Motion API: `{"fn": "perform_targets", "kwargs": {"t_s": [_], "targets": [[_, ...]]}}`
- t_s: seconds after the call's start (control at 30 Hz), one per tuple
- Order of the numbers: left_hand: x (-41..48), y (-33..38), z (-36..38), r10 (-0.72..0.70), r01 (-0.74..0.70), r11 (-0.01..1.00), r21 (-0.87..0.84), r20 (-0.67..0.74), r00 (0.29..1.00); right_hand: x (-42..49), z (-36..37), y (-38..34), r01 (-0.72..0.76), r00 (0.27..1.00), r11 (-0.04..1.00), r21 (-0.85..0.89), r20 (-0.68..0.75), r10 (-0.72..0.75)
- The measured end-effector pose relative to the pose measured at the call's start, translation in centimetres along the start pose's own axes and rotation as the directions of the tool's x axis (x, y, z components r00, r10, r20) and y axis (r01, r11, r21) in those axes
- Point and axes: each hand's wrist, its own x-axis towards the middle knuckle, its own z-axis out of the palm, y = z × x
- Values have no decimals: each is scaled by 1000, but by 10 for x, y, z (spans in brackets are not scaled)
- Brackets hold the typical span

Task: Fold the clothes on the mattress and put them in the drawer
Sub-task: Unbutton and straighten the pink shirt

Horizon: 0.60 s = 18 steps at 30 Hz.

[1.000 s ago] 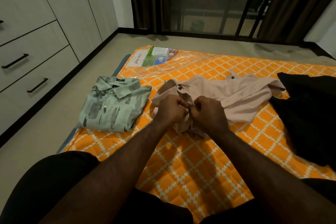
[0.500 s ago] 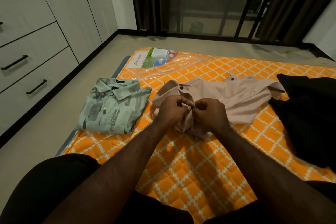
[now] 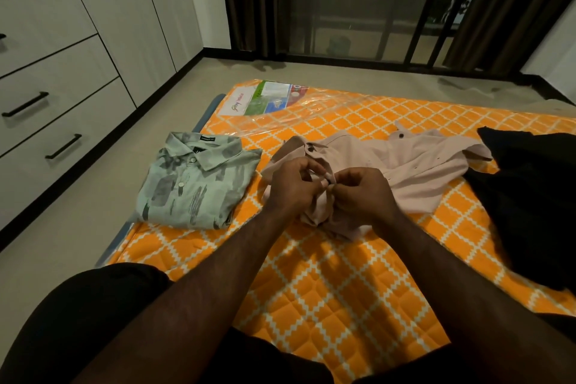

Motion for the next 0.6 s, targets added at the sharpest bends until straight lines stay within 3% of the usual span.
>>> {"fn": "perform_targets", "kwargs": {"t_s": [0.17,0.3,0.4,0.6], "targets": [[5,-3,-10,186,-178,981,-73,125,975,2,-3,2,122,993,989,-83,17,-121],[9,-8,-11,162,-141,985,-102,233,959,6,-4,4,229,973,951,-206,21,-229],[10,-10,-8,136,-140,990,15,148,980,6,-1,5,278,956,933,-230,-31,-292],[8,-10,-2,133,-134,991,8,34,990,0,1,-2,317,932,911,-264,-93,-351]]}}
